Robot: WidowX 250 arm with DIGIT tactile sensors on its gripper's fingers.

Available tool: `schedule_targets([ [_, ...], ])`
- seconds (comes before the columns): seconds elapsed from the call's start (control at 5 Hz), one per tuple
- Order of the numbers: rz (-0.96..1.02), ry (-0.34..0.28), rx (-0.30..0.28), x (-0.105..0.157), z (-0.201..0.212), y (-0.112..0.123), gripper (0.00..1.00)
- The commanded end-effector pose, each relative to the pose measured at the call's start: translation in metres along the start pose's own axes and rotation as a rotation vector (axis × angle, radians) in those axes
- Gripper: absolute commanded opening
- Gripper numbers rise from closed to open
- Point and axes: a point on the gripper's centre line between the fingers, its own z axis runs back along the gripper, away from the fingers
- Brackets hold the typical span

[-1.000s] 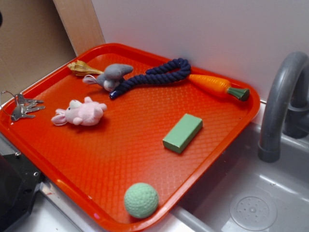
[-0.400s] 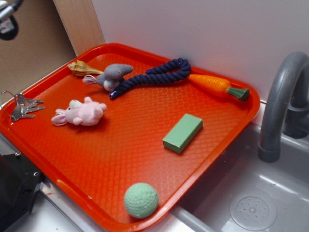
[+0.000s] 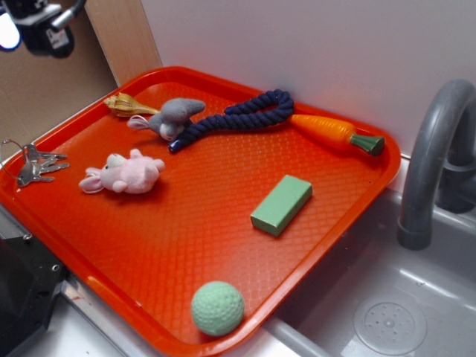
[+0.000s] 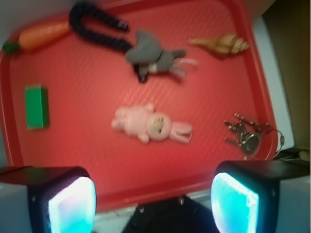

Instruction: Grab the silver keys.

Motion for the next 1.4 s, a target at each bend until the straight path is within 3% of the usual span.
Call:
schedule_targets([
  [0.0,0.447,-0.045,0.062,0.029,-0.005,0.039,1.0],
  [0.2,0.567,-0.086,0.122,0.03,-0.013,0.065,1.0],
  [0.4,0.55,-0.119,0.07,0.023,-0.018,0.097,1.0],
  [0.6,0.493,-0.124,0.096,0.021,-0.027,0.117,1.0],
  [0.8,0.505,-0.076,0.096,0.015,-0.042,0.141,1.0],
  [1.2,0.522,-0.012,0.12,-0.005,-0.064,0.164,1.0],
])
